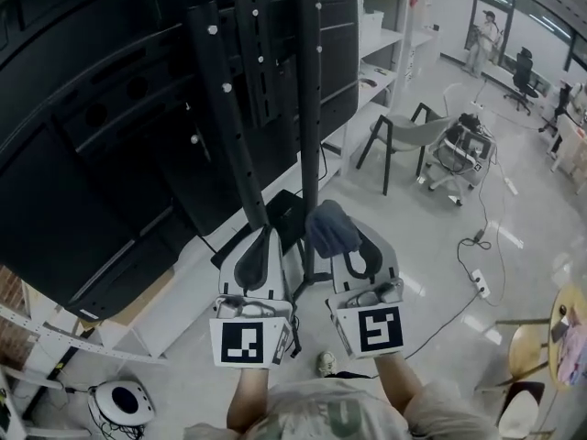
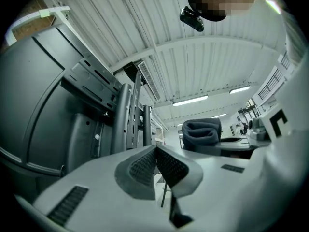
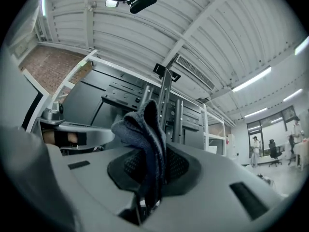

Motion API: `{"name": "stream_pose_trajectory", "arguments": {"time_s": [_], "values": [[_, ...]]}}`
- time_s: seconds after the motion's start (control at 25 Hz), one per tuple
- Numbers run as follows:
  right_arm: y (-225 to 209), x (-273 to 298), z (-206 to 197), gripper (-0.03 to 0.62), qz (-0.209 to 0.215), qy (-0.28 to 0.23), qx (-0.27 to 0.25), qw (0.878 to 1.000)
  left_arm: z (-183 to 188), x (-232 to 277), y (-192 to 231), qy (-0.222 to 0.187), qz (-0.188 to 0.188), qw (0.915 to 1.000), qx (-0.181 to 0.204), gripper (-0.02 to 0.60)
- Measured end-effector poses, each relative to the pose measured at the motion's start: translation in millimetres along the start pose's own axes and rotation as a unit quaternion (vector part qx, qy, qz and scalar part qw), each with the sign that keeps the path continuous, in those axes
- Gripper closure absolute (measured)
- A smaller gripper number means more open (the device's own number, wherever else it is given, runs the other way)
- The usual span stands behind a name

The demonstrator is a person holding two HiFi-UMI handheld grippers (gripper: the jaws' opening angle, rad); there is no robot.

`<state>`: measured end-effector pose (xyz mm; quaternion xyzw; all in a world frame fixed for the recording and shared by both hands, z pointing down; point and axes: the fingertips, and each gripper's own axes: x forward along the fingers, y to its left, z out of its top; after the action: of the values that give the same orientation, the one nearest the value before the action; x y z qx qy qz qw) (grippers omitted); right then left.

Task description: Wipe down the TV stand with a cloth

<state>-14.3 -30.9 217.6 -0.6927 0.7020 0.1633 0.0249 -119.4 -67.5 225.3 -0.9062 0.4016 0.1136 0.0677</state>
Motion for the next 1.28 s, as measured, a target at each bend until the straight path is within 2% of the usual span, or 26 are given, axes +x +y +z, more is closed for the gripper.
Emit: {"name": "stream_pose_trajectory", "arguments": {"time_s": [0.2, 0.36, 0.52, 1.0, 1.08, 1.16, 1.2, 1.28], "values": [[-26, 16, -5, 0.537, 0.046, -0.016, 0.02, 0.999, -6, 26, -9, 0.019, 0.031, 0.9992, 0.015, 0.566], [-34, 29, -12, 0.537, 0.066, -0.023, 0.036, 0.997, -5, 41, -10, 0.021, 0.045, 0.9982, 0.033, 0.566], [-34, 40, -13, 0.537, 0.08, -0.028, 0.042, 0.995, -1, 54, -8, 0.019, 0.047, 0.9978, 0.042, 0.566], [-17, 78, -8, 0.537, 0.094, -0.043, 0.018, 0.995, 7, 68, 25, 0.005, 0.058, 0.9978, 0.034, 0.566], [-9, 84, -4, 0.537, 0.106, -0.043, -0.004, 0.993, 8, 67, 30, 0.01, 0.059, 0.9976, 0.036, 0.566], [-5, 94, 10, 0.537, 0.113, -0.039, -0.063, 0.991, 12, 67, 33, 0.015, 0.054, 0.9976, 0.039, 0.566], [-3, 102, 24, 0.537, 0.11, -0.045, -0.098, 0.988, 15, 67, 35, 0.015, 0.053, 0.9976, 0.042, 0.566], [0, 120, 65, 0.537, 0.1, -0.086, -0.161, 0.978, 23, 66, 40, 0.011, 0.056, 0.9973, 0.047, 0.566]]}}
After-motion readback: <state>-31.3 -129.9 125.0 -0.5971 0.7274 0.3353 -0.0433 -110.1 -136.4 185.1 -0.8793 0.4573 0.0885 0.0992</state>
